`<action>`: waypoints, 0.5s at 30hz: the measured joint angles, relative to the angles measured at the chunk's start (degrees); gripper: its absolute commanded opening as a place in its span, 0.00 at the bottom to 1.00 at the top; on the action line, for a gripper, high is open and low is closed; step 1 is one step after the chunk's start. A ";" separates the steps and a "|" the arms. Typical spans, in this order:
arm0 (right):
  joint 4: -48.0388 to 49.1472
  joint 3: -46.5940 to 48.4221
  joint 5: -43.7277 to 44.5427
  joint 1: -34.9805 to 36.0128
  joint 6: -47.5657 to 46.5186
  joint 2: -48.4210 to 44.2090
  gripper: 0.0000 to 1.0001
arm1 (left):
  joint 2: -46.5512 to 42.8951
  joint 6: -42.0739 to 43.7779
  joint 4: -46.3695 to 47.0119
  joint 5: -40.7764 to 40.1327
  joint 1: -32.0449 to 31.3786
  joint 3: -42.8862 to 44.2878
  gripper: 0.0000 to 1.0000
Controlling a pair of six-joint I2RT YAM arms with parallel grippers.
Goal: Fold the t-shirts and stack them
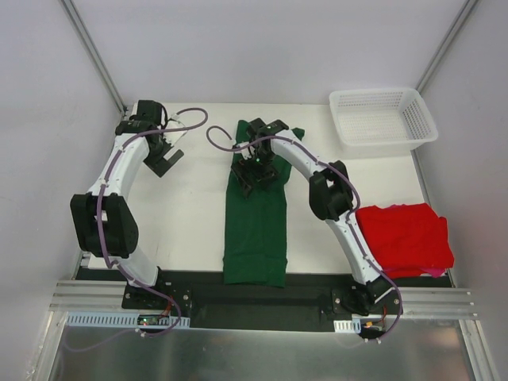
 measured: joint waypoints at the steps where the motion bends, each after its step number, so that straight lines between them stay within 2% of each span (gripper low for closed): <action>1: 0.07 0.20 0.94 0.35 -0.39 0.07 1.00 | -0.26 -0.46 -1.25 0.26 -0.02 0.87 0.99; 6: 1.55 -1.40 6.19 1.31 -4.55 -1.01 1.00 | -1.70 -3.69 -3.93 2.14 -4.20 3.56 0.99; 15: 4.98 -3.67 14.91 0.22 -13.20 -2.12 1.00 | -4.44 -7.96 -6.40 8.24 -25.11 1.79 0.99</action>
